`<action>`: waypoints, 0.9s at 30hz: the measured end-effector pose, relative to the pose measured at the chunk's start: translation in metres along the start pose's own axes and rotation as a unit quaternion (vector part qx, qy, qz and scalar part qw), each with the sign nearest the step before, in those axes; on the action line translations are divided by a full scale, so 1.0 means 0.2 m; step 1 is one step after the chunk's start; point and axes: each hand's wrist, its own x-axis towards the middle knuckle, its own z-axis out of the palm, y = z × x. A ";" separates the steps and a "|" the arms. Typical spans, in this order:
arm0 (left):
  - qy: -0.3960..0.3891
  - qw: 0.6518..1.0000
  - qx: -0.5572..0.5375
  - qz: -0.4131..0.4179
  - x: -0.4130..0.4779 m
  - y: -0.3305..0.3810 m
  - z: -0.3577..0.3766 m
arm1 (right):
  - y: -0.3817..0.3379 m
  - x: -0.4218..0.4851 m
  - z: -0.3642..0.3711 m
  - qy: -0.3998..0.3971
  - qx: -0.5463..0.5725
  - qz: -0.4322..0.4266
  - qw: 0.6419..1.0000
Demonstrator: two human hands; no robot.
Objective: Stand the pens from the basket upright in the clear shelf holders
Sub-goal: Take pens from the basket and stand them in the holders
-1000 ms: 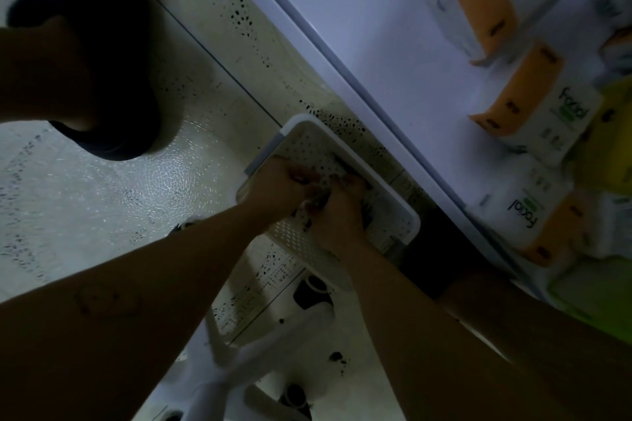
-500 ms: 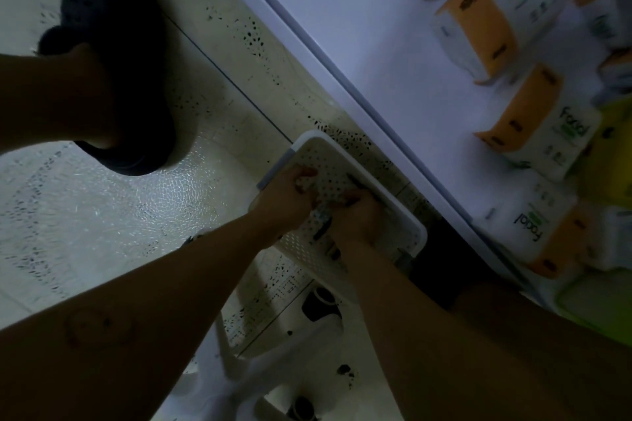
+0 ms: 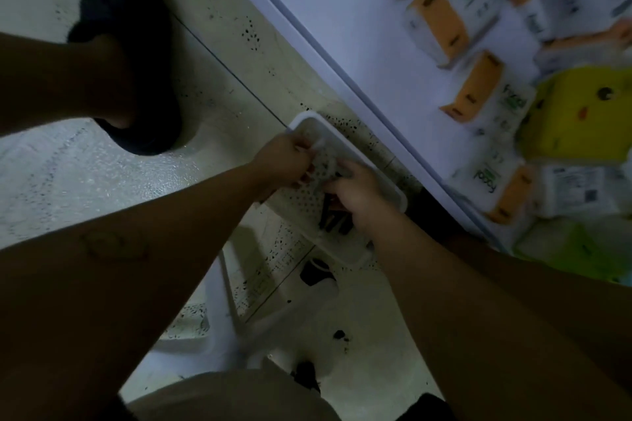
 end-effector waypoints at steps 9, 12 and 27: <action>0.014 0.994 -0.025 0.109 -0.29 0.35 -0.06 | -0.32 -0.46 -0.20 0.079 0.011 -0.183 0.980; 0.016 0.987 -0.028 0.157 -0.40 0.49 -0.08 | -0.39 -0.64 -0.28 0.105 0.007 -0.259 0.960; 0.019 0.898 0.056 0.437 -1.17 1.20 -0.01 | -0.57 -1.55 -0.56 0.223 0.081 -0.502 0.832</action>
